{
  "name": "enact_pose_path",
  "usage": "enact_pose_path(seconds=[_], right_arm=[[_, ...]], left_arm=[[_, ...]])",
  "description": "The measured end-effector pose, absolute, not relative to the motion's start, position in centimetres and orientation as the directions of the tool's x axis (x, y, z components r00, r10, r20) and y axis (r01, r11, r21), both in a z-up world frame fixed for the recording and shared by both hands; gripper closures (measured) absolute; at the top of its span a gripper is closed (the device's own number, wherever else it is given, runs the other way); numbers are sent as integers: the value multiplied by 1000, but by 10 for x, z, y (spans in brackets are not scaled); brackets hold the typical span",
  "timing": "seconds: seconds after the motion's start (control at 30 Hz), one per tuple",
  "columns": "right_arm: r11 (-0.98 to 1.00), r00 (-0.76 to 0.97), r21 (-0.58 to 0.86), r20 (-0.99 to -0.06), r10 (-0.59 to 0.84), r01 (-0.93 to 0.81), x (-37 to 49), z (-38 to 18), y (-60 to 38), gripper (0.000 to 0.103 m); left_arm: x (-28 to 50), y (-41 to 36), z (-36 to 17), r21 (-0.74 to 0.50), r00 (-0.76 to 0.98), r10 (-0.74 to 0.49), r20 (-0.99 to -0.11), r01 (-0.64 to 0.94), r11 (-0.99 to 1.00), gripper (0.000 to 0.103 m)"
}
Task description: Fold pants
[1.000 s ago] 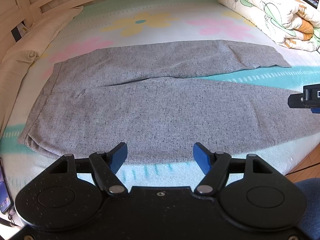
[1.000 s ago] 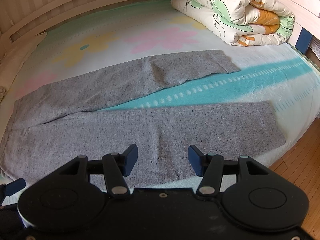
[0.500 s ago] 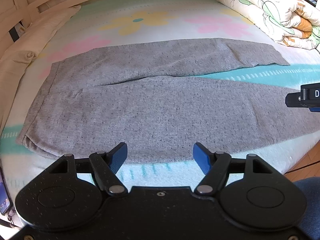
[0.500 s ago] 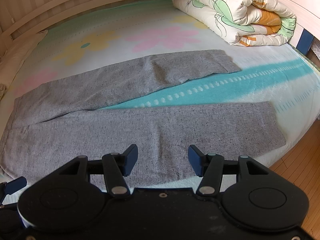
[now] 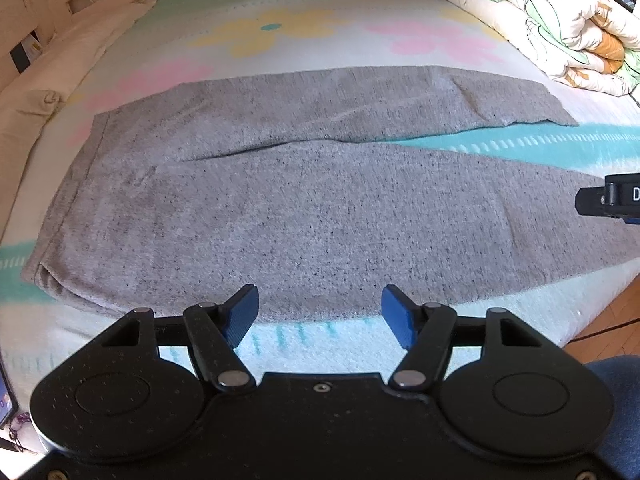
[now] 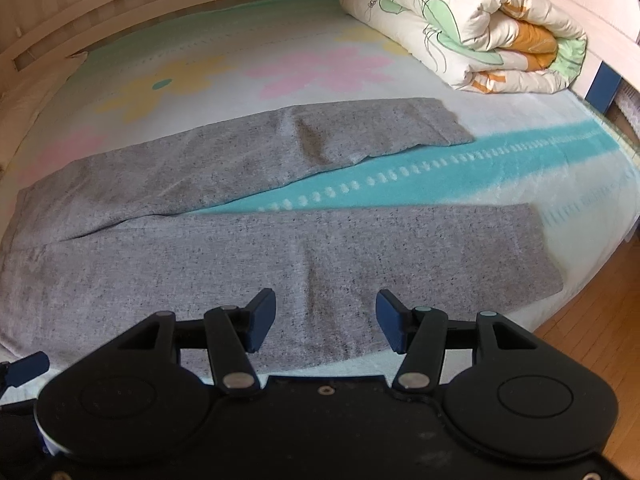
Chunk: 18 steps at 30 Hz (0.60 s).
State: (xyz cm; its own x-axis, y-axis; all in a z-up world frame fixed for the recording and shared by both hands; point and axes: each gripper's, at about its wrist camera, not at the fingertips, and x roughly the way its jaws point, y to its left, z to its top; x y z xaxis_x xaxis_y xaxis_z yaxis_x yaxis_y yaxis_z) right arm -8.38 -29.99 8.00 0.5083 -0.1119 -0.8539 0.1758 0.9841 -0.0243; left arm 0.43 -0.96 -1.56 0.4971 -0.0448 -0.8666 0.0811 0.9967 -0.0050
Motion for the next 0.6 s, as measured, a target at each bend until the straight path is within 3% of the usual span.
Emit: enact_pose_path(seconds=[0.4,0.6], right_arm=[[964,491,3,-861,-133,267,-82,76,-306,46],[974,446,-17,-887,-118,224,-70,68,-307,47]], left_arm=[[14,3,-19,-3,541,-51,-840,90,996,34],[34,15,-29,7,532,-27,-846,61,998,34]])
